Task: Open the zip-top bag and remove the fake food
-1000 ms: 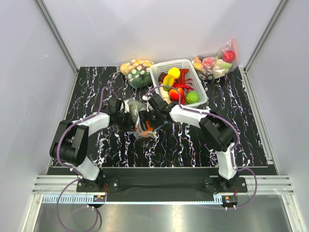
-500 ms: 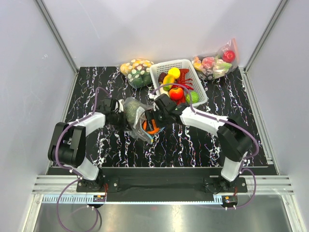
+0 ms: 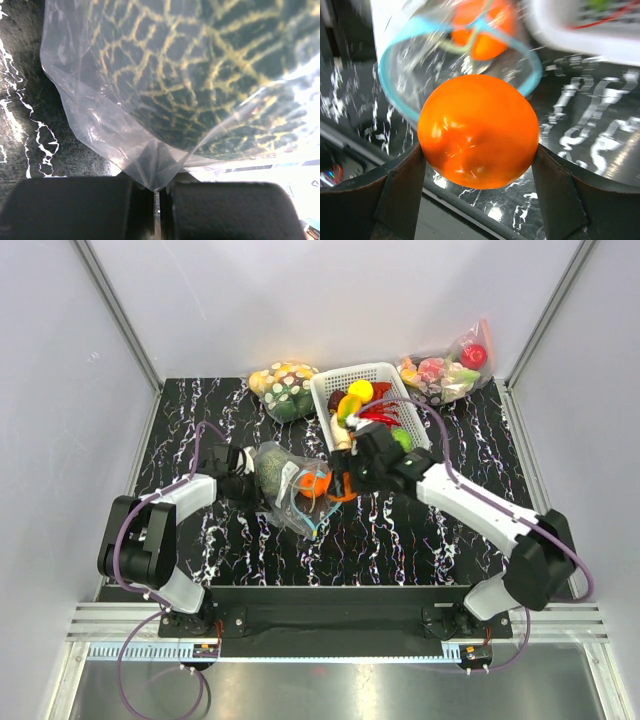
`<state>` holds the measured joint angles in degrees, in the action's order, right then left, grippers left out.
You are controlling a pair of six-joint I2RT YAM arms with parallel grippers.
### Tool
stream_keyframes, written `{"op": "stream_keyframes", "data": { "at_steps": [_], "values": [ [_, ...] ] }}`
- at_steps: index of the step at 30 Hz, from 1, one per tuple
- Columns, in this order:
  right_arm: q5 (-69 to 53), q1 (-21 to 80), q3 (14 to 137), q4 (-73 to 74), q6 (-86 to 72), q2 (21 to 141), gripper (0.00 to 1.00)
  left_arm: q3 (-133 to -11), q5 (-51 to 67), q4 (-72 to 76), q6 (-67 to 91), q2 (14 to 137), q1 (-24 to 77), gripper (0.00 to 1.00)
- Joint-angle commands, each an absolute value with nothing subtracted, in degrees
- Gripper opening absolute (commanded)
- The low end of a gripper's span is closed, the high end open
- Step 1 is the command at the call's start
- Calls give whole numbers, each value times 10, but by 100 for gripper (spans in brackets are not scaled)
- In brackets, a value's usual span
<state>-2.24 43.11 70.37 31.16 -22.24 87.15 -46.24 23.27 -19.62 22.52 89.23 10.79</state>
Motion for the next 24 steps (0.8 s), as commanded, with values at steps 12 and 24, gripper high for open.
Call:
{"op": "stream_keyframes", "data": {
  "at_steps": [12, 24],
  "values": [
    [4, 187, 822, 293, -186, 875, 27, -455, 241, -182, 226, 853, 105, 0],
    [-27, 127, 1067, 308, -129, 1109, 27, -460, 250, -188, 221, 848, 105, 0]
  ]
}}
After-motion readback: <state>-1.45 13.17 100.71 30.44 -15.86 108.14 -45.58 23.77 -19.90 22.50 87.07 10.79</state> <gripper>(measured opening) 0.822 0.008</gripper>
